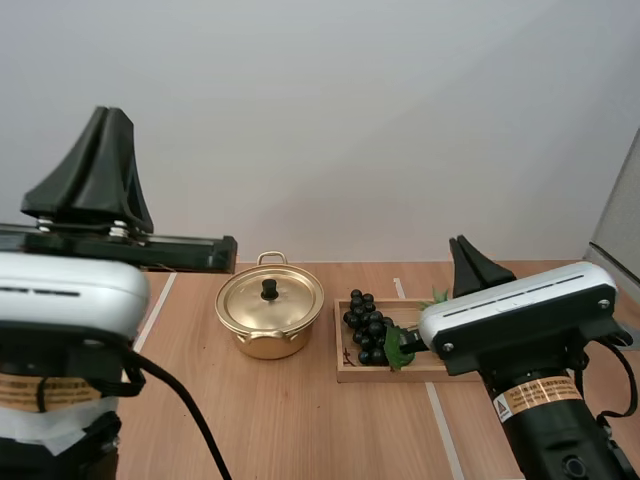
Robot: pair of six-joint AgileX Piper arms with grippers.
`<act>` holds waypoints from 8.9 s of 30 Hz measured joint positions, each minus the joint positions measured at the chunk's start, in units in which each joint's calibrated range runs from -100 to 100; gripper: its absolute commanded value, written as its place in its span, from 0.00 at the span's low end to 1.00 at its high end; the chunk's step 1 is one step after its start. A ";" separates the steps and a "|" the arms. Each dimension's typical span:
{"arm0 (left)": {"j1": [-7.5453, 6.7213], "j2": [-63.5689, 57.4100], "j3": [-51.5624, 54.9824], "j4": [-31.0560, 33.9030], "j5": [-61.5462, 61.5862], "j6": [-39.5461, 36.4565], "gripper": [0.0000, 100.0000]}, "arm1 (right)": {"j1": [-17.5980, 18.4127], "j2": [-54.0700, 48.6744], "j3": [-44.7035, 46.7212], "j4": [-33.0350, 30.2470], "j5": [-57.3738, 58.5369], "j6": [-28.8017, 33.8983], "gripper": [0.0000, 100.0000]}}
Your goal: Open the pot, put the pineapple inside, and close it
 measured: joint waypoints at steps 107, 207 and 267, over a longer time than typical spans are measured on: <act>0.00 94.36 -65.34 -19.68 132.34 36.88 1.00 | -5.72 75.63 -83.29 21.11 131.02 -13.25 0.00; -2.28 68.74 -93.73 -18.28 121.78 39.27 0.00 | -5.72 79.38 -83.18 23.98 131.22 -14.32 0.00; -2.28 58.65 -98.34 -11.78 118.09 41.77 0.00 | -5.72 94.28 -51.58 30.74 90.68 -19.30 1.00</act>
